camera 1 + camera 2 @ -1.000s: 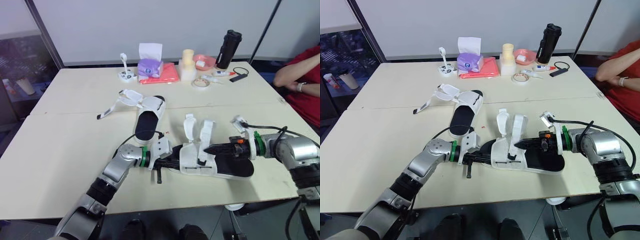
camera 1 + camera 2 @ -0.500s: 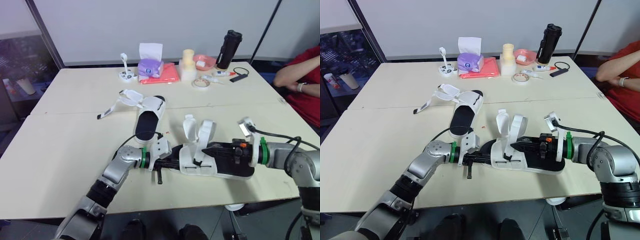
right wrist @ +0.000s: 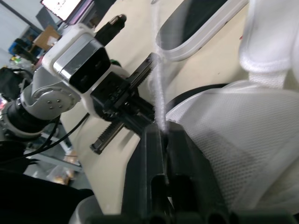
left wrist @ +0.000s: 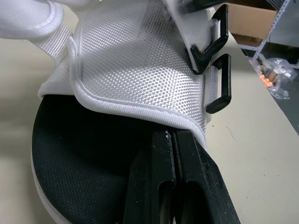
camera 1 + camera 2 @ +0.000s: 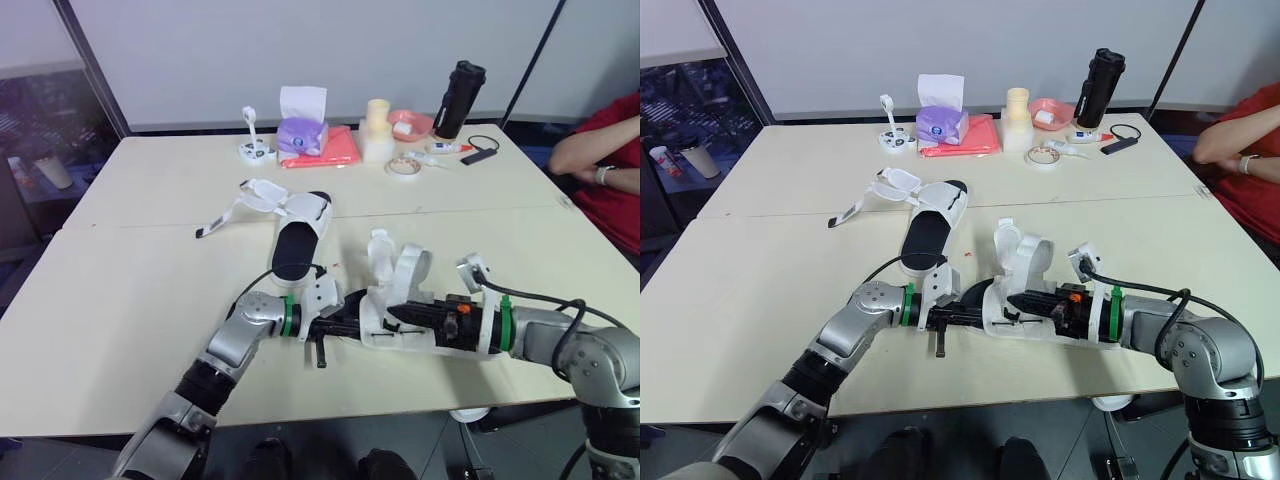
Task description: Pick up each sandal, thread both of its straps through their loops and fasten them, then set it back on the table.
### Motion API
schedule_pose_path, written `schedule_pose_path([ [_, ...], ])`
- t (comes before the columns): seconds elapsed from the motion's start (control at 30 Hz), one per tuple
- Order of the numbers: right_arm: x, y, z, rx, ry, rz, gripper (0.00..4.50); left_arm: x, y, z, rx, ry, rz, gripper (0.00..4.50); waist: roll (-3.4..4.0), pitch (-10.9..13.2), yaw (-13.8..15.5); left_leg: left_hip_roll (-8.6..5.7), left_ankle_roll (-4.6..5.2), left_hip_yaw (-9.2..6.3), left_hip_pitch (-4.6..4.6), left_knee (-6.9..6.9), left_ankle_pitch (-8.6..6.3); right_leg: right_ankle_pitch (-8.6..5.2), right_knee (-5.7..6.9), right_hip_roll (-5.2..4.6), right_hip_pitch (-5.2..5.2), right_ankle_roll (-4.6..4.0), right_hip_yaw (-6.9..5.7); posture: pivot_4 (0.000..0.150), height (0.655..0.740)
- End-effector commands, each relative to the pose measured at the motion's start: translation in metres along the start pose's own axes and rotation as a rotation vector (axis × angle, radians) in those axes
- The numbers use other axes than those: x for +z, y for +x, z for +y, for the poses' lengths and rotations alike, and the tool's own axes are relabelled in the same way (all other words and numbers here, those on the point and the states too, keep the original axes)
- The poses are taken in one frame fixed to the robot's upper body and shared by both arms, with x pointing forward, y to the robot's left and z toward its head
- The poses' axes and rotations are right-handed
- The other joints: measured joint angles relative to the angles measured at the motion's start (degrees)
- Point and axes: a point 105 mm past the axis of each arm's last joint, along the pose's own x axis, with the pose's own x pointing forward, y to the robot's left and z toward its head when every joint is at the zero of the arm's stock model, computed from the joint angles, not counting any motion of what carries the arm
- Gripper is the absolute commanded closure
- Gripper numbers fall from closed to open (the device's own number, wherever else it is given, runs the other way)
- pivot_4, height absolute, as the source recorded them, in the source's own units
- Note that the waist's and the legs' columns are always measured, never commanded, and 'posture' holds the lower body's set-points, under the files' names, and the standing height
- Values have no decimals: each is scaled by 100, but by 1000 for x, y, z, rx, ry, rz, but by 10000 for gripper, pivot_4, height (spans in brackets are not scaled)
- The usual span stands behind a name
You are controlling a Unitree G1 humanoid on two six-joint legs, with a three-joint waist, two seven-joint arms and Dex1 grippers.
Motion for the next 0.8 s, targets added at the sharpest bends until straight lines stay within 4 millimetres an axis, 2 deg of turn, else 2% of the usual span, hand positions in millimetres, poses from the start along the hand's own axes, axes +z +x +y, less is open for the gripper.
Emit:
schedule_pose_path([
  [0.03,12,-2,1,9,-22,-42,44840,-8,0,3,24,-16,31,45000,0,0,-2,0,0,0,0,0,0,0,0,0,0,0,0,1500,7400],
  [0.17,29,-11,-7,30,51,-80,44840,-8,0,4,28,-15,29,45000,0,0,-7,0,0,1,0,1,0,0,0,0,0,-1,0,1500,7400],
  [0.27,35,-23,-8,85,103,-24,44840,-8,0,4,30,-16,29,45000,1,1,7,-1,0,-1,0,-1,0,1,-4,-1,1,-1,0,1500,7400],
  [0.5,34,-28,-15,121,147,75,44840,-11,0,3,36,-20,30,45000,1,1,-9,0,1,1,-1,-4,-1,1,-10,-1,0,-1,0,1500,7400],
  [0.63,37,-27,-7,184,191,91,44840,-13,-1,1,37,-24,35,45000,0,1,-5,-1,1,2,-2,-3,-1,1,-11,-3,0,-1,0,1500,7400],
  [0.8,26,-23,-1,208,205,150,44840,-14,-2,0,42,-26,37,45000,0,1,-6,-1,1,1,-2,-4,-1,1,-11,-3,0,-1,0,1500,7400],
])
